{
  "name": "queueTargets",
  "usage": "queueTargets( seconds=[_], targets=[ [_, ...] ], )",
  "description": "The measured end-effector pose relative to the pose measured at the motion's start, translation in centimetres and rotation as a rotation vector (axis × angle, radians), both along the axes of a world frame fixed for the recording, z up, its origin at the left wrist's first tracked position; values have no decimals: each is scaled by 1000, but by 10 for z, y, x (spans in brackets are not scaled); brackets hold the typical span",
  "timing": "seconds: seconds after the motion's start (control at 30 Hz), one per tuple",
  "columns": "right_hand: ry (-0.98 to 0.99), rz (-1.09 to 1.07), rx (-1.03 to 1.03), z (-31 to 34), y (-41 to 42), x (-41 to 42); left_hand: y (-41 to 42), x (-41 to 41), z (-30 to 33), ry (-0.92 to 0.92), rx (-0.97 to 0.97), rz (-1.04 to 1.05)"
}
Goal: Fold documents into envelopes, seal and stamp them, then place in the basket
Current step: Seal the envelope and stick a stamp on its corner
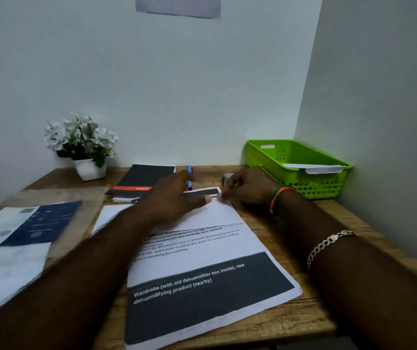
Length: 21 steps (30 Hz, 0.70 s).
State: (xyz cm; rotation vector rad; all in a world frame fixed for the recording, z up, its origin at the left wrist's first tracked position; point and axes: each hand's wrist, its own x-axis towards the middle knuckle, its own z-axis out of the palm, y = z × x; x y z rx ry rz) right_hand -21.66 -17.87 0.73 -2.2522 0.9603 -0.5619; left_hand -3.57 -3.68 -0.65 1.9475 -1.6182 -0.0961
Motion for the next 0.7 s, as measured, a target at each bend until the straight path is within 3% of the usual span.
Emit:
queueTargets(
  seconds=[0.13,0.3,0.6,0.7],
  targets=[
    [139,26,-105,6,13,2,14,17,0,-154,189,71],
    [153,25,-94,10,19,-2,14,15,1,-131,145,38],
    [-162,145,285,31,25,-19,11,21,9,-49,-235,-7],
    [-273,133,343,42,33,-29,16,18,18,-70,-230,8]
  ],
)
